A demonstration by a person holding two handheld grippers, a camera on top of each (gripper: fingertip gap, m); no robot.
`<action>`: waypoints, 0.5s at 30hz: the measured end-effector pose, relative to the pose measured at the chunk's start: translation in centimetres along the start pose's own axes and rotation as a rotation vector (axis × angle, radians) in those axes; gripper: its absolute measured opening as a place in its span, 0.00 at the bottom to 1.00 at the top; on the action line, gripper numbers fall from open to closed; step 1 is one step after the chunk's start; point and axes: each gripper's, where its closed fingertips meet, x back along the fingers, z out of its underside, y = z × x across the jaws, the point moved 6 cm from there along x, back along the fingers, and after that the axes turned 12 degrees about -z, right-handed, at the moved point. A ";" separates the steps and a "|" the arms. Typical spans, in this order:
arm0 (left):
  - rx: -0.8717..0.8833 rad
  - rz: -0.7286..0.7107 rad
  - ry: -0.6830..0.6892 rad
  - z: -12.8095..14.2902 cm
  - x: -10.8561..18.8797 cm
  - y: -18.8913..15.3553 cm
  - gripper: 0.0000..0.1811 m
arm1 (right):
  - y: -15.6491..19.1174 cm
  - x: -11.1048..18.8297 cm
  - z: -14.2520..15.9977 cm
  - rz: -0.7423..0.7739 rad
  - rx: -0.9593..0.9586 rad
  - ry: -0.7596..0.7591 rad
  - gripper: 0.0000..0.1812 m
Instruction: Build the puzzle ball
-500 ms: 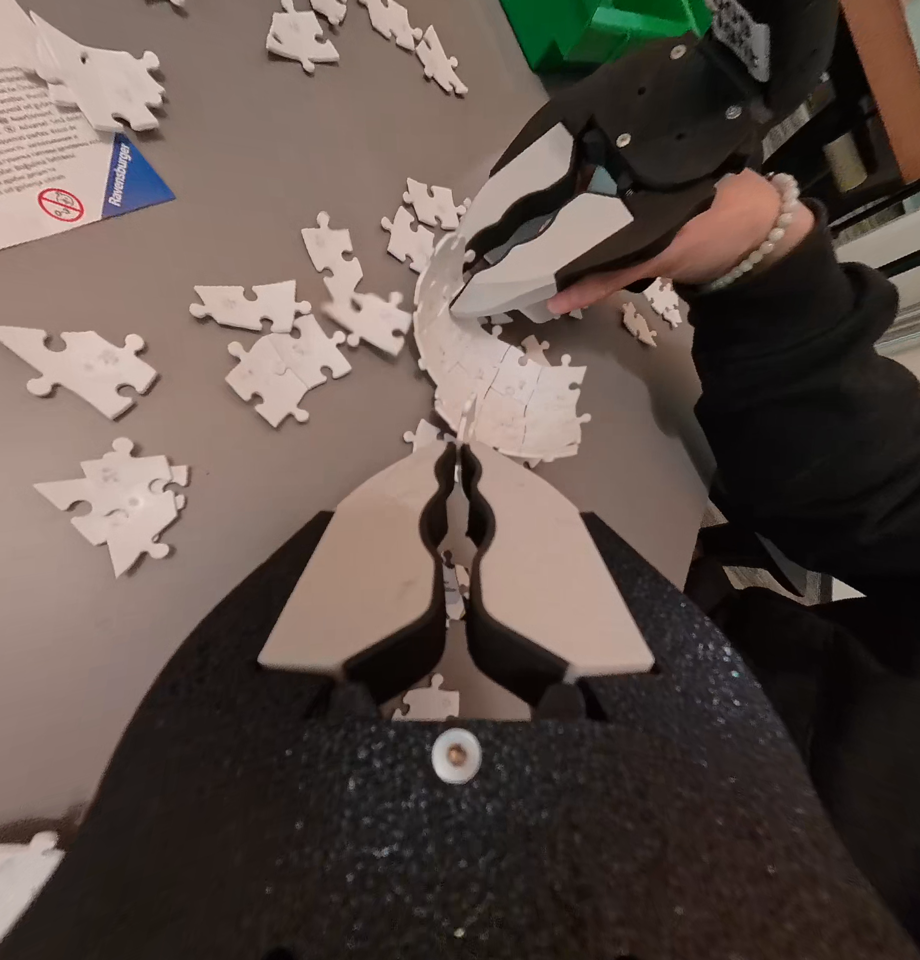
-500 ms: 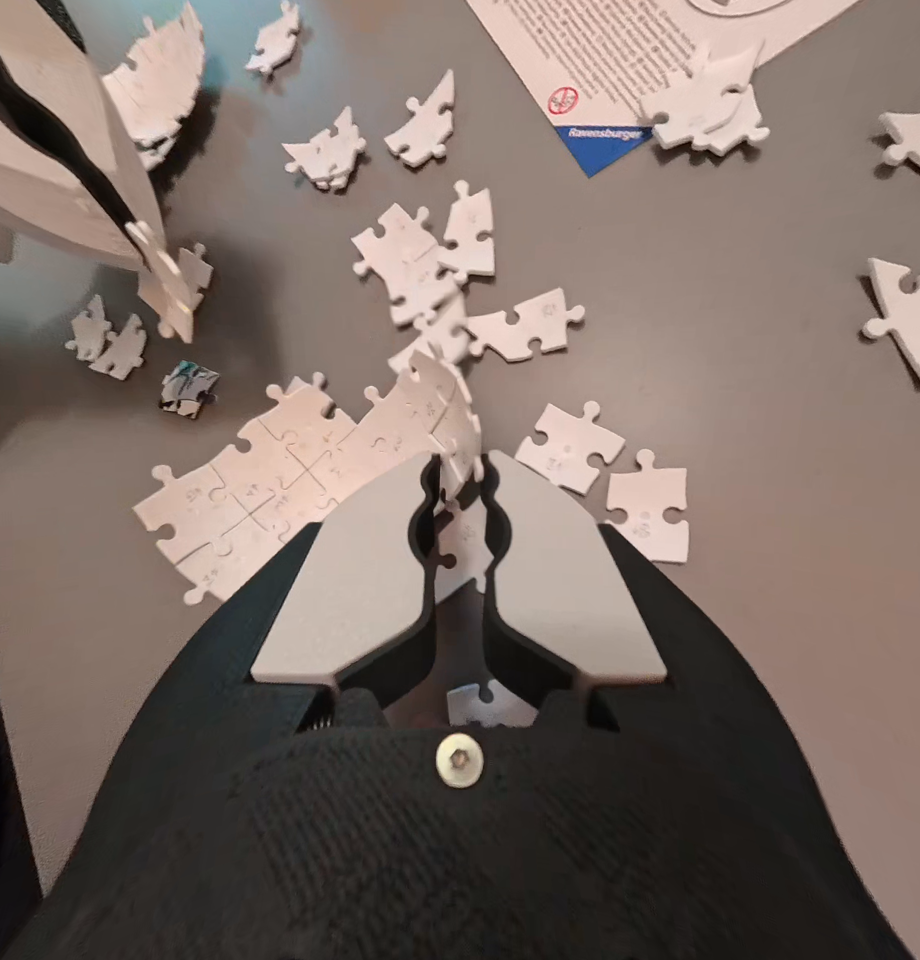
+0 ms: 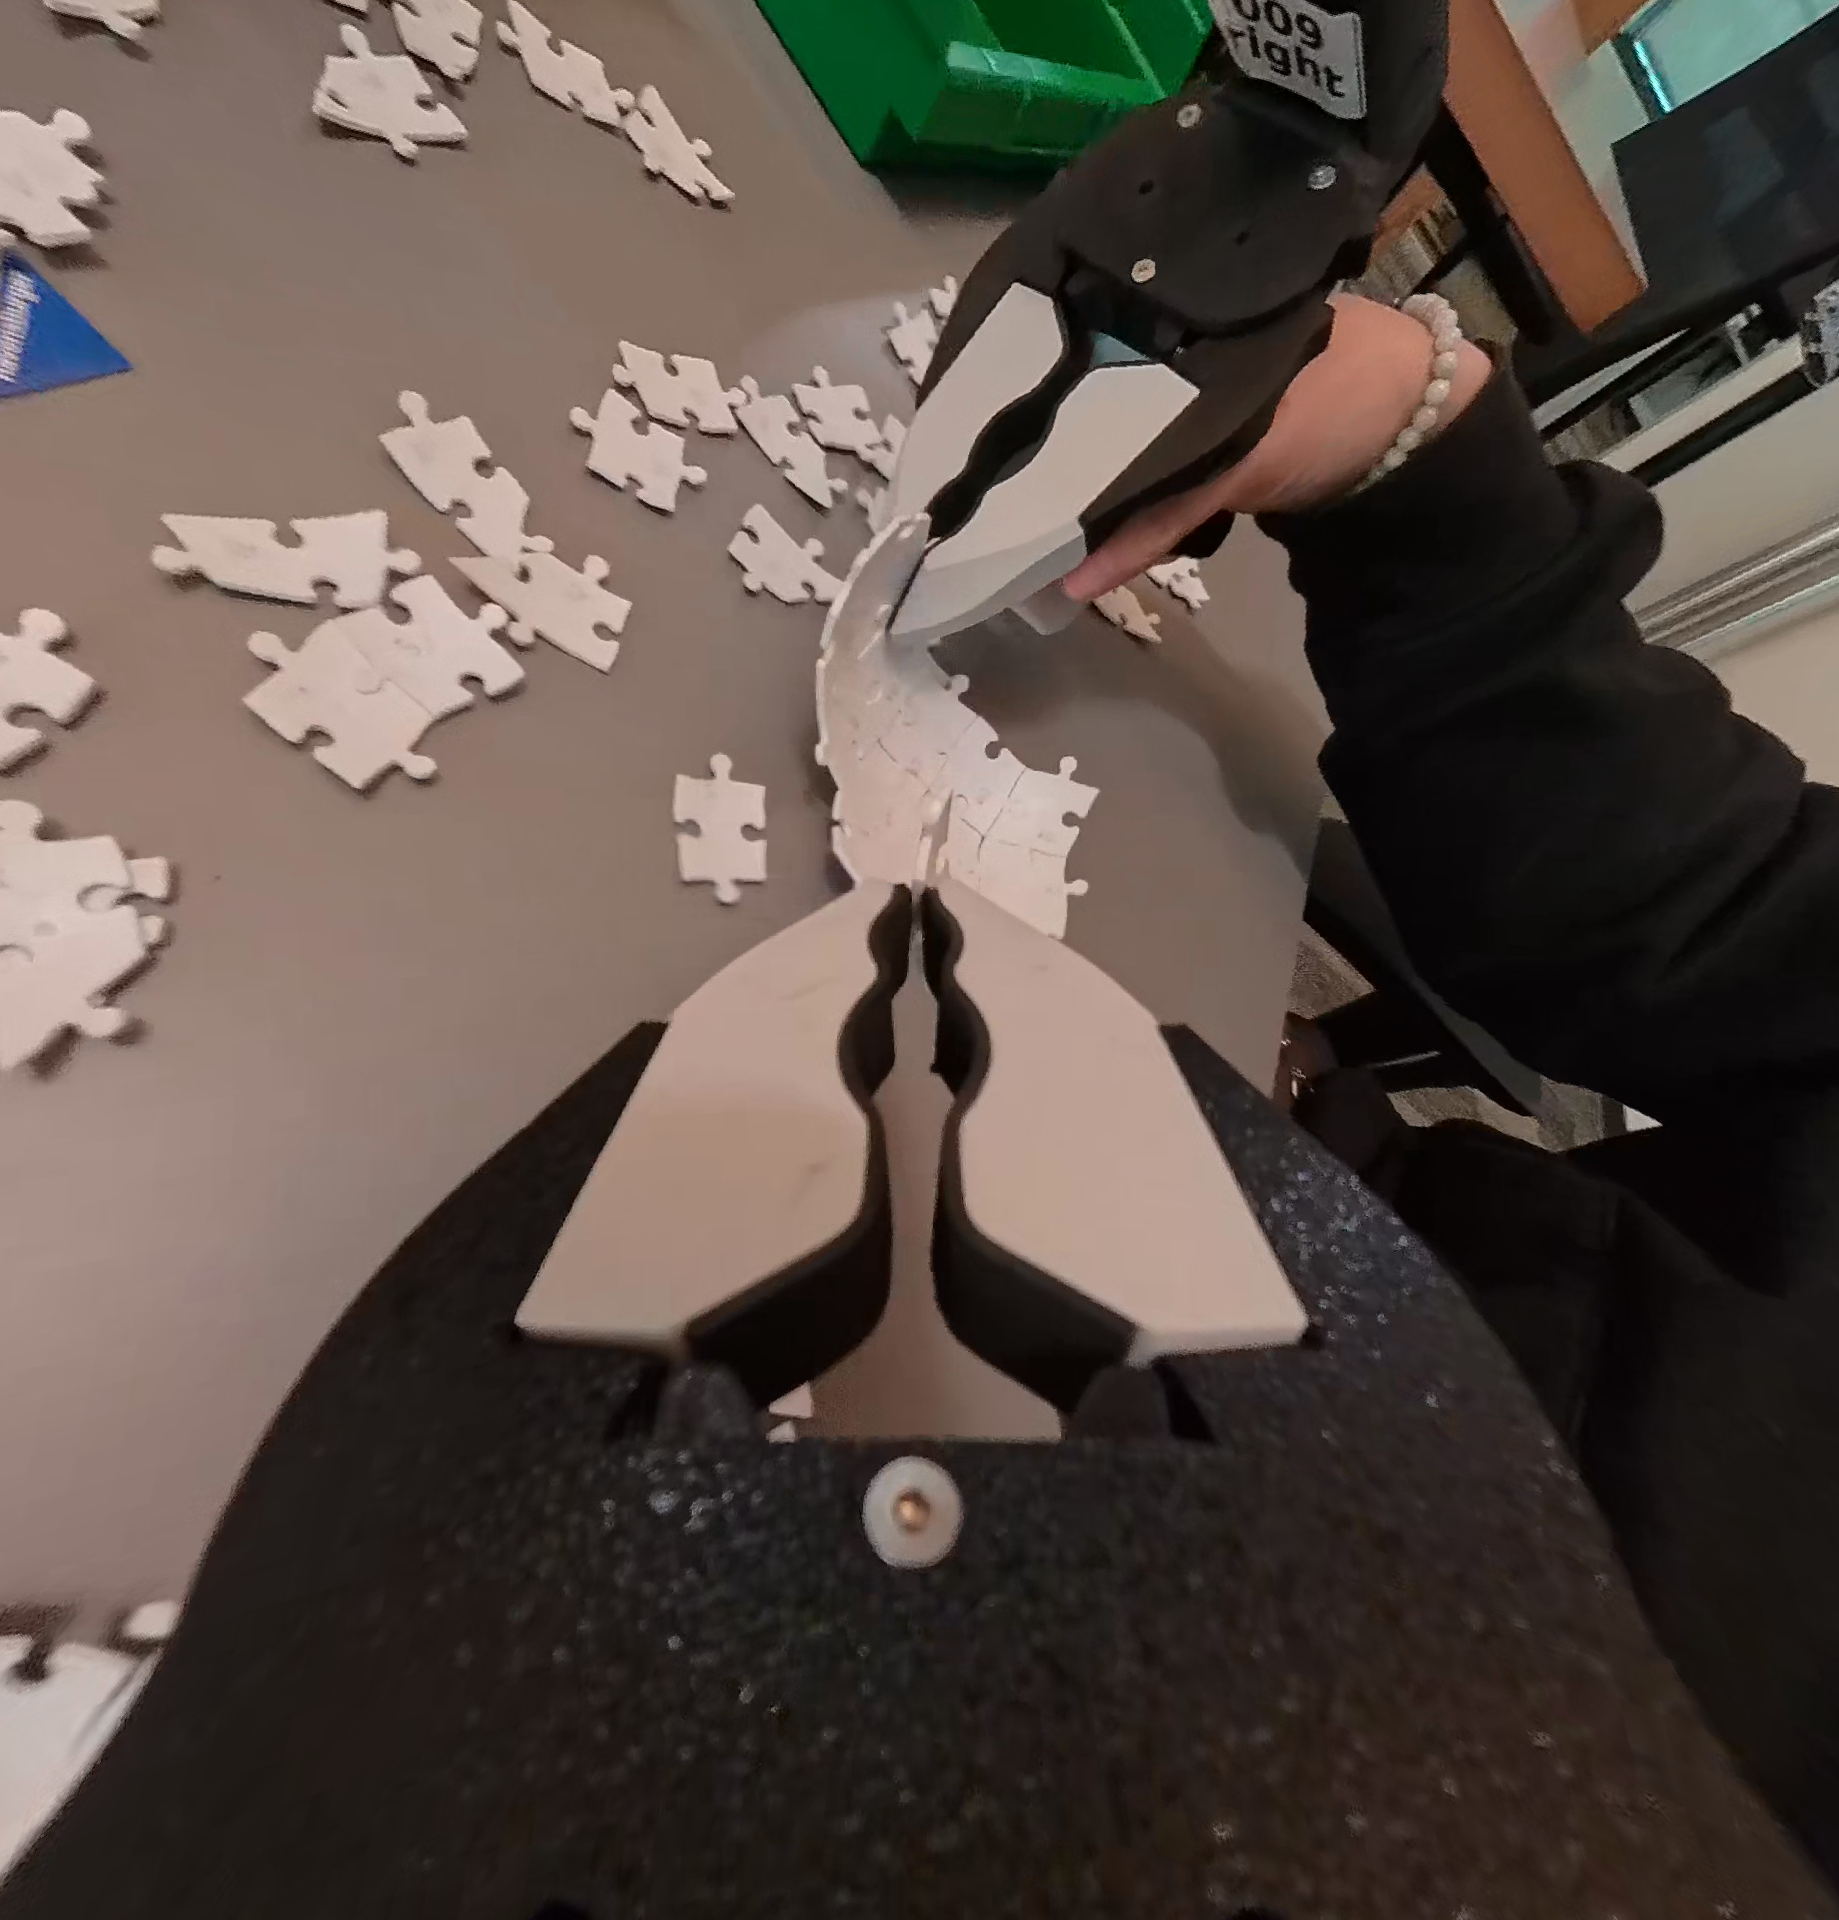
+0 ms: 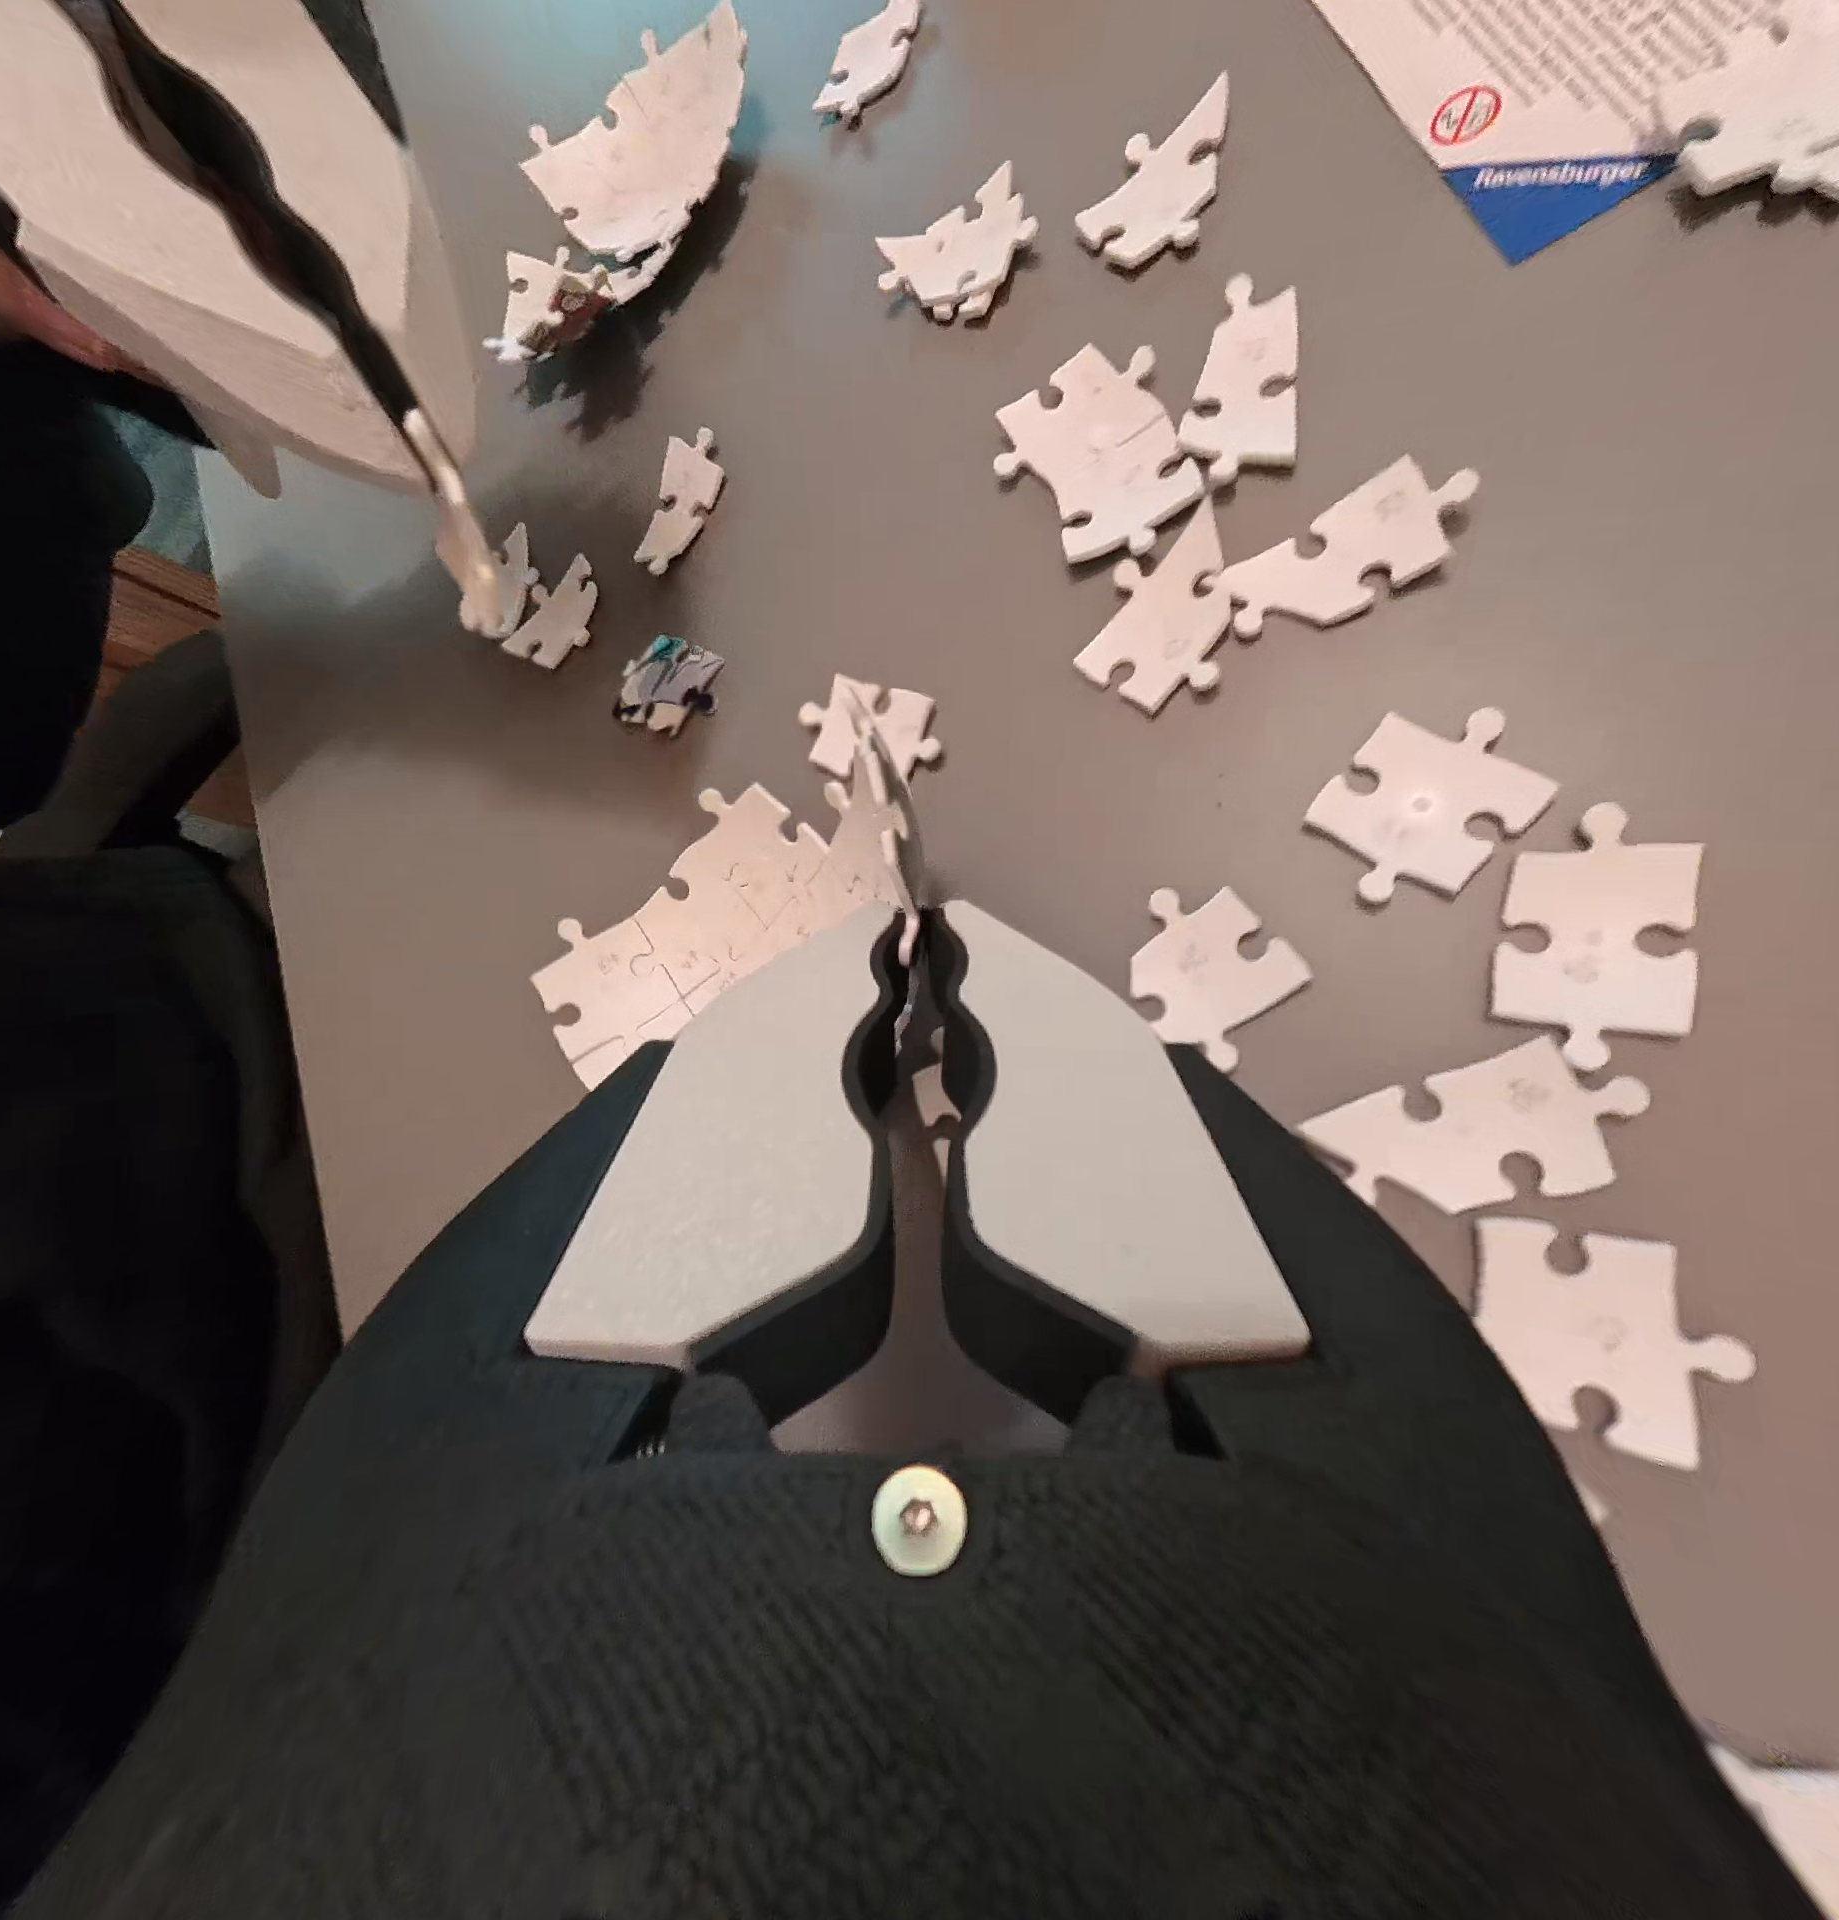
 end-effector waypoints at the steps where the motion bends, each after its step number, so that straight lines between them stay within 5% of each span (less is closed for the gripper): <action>1: 0.005 0.012 0.001 0.3 -0.1 -0.5 0.01 | 0.3 -0.1 0.3 0.002 -0.016 0.003 0.02; 15: 0.232 0.028 0.107 5.2 -4.4 -4.5 0.01 | 6.0 -2.4 4.1 0.065 -0.145 0.133 0.02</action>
